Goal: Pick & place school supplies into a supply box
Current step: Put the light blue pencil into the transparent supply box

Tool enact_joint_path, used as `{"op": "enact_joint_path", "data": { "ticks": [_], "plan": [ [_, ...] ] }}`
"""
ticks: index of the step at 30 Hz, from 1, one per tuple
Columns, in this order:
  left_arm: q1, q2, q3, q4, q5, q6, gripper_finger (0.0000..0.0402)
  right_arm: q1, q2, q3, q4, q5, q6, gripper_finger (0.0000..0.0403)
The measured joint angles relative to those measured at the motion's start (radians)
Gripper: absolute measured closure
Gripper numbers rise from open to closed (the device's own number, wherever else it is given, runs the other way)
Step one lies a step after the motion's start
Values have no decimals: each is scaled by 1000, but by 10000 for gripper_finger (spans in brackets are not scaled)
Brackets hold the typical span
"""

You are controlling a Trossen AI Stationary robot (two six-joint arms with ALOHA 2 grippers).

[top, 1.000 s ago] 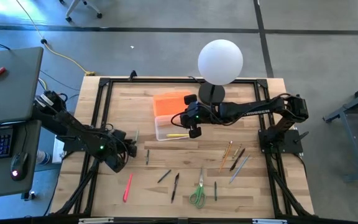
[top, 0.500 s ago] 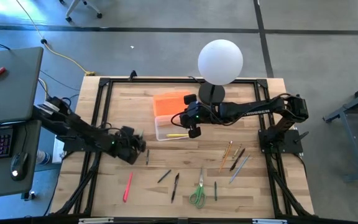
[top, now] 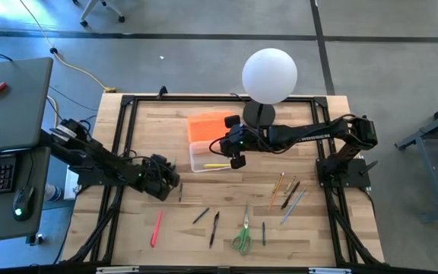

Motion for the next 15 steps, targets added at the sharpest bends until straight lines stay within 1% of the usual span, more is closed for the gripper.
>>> {"op": "enact_joint_path", "data": {
  "ticks": [5, 10, 15],
  "plan": [
    [16, 33, 4, 34, 1, -1, 257, 0, 0, 0, 8, 0, 0, 386],
    [42, 39, 5, 57, 50, -5, 257, 0, 0, 0, 29, 0, -13, 383],
    [38, 60, 5, 82, 44, -56, 257, 0, 0, 0, 32, -1, -15, 384]
  ]
}}
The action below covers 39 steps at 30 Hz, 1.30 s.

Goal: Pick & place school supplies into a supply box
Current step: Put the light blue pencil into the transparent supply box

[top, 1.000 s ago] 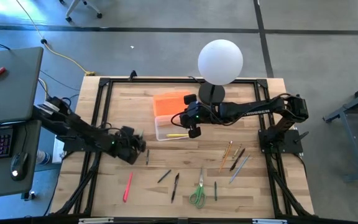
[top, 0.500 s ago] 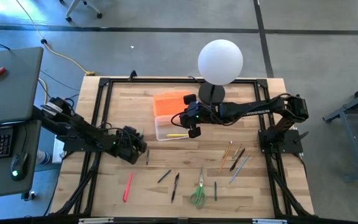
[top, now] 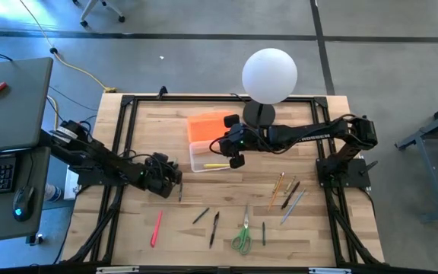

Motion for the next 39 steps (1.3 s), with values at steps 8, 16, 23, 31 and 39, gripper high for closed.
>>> {"op": "enact_joint_path", "data": {
  "ticks": [8, 16, 23, 31, 39],
  "plan": [
    [0, 4, 0, -13, -17, 77, 257, 0, 0, 0, 5, -85, -23, 385],
    [0, 7, 1, -24, -7, 120, 257, 0, 0, 0, 5, -82, -27, 385],
    [-6, 70, 4, -5, -48, 126, 257, 0, 0, 0, 5, -82, -27, 386],
    [-104, 173, 2, -3, -167, -21, 260, -7, 0, 0, 4, -92, -42, 382],
    [-149, 292, 0, 11, -308, -184, 364, -48, 0, 0, 3, -190, -50, 386]
  ]
}}
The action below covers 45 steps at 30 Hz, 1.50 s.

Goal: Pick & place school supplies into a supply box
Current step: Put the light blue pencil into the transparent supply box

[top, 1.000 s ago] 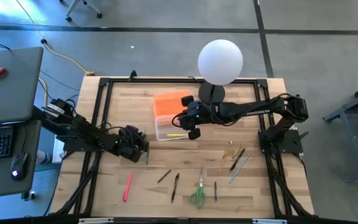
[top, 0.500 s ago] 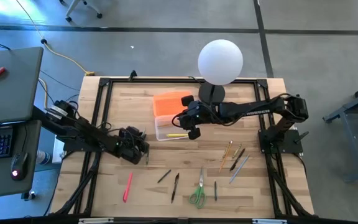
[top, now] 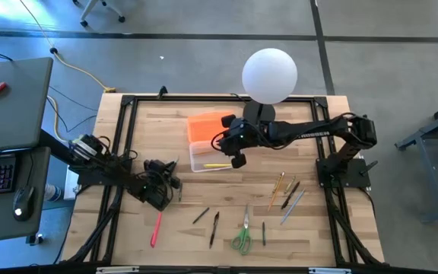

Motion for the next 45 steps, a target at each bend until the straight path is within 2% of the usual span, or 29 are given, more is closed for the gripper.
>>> {"op": "enact_joint_path", "data": {
  "ticks": [4, 7, 10, 13, 18, 22, 24, 26, 29, 32, 39, 43, 45],
  "plan": [
    [1, 2, 0, -6, -3, -15, 372, -12, 0, 0, -10, -47, 30, 386],
    [7, -50, -3, -9, 35, -18, 366, 4, 0, 0, -21, -48, 76, 386],
    [8, -133, -6, -14, 40, -10, 370, 39, 0, 0, -54, -49, 82, 388],
    [8, -254, -8, -61, 87, 56, 376, 81, -13, 0, -116, -52, 84, 389],
    [7, -501, -7, -86, 57, 289, 377, 154, -71, -1, -192, -86, 127, 389],
    [11, -676, 37, -81, 12, 572, 379, 208, -126, -1, -254, -77, 168, 389],
    [48, -735, 75, -65, 55, 726, 378, 227, -152, -1, -280, -75, 188, 390],
    [108, -749, 117, 1, 156, 901, 376, 242, -172, -1, -298, -77, 220, 391],
    [220, -718, 169, 128, 288, 1146, 375, 255, -196, -1, -329, -79, 262, 391],
    [339, -639, 219, 222, 397, 1283, 375, 262, -218, -1, -386, -79, 298, 391],
    [553, -329, 348, 284, 693, 1375, 373, 267, -245, -4, -526, -70, 419, 391],
    [603, -151, 454, 322, 887, 1506, 373, 267, -268, -51, -522, -61, 420, 391],
    [609, -79, 520, 314, 938, 1561, 372, 267, -284, -82, -512, -61, 420, 391]
  ]
}}
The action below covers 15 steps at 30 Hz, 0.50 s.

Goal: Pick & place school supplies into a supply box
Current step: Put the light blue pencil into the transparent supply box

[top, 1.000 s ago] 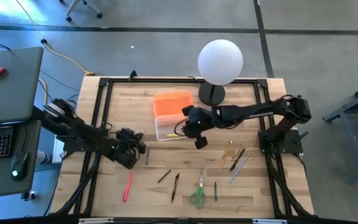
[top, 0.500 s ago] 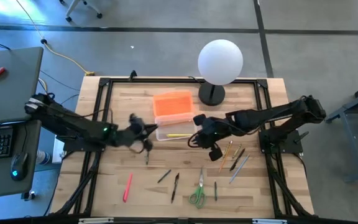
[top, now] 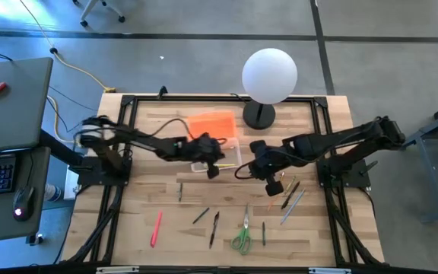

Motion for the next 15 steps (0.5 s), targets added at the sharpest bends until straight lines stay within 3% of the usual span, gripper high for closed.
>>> {"op": "enact_joint_path", "data": {
  "ticks": [8, 15],
  "plan": [
    [24, 170, 209, -184, -45, 62, 355, -3, -101, -149, 115, 25, 6, 391],
    [46, 192, 236, -239, -40, 58, 310, -5, -193, -307, 248, 90, -12, 391]
  ]
}}
